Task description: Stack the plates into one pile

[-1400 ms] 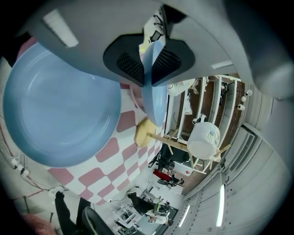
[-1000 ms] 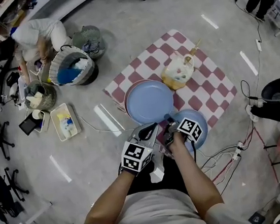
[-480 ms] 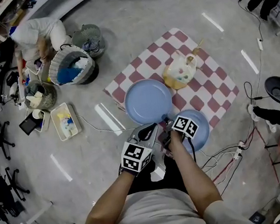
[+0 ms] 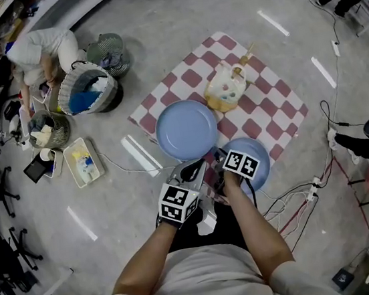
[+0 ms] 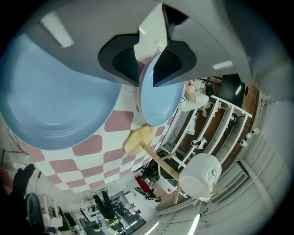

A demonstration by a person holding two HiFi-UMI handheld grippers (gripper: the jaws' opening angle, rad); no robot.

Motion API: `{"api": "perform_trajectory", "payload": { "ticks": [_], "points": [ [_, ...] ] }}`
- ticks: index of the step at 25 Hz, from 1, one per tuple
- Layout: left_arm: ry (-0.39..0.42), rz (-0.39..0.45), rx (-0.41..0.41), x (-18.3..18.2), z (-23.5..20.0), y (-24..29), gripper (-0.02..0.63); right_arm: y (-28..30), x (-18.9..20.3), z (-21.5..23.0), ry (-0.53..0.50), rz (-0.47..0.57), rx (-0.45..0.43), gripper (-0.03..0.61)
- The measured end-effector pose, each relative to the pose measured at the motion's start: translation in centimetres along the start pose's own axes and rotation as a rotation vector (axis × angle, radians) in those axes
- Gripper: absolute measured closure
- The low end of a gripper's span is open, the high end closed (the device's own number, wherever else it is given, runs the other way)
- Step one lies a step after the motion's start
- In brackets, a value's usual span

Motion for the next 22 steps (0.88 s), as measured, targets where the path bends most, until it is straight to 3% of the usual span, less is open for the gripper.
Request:
{"api": "perform_trajectory", "payload": {
  "ticks": [9,22],
  "points": [
    [0.023,-0.033,0.086,0.3,4.0,2.2,0.607,-6.1,-1.0,1.6,0.009,0.068,-0.046,0.497],
    [0.059,-0.16,0.24,4.0,11.7,7.6,0.607,-14.7,-1.7,13.0,-0.043,0.207,0.157,0.497]
  ]
}}
Point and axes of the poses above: the fingertips, and each gripper's own axes: y forward along the fingers, z to its right, x out of its underside, the point moved 3 cm from there along -y, backward along the fingers, and after that the axes turned 4 degrees about z, right-handed, at the moved point
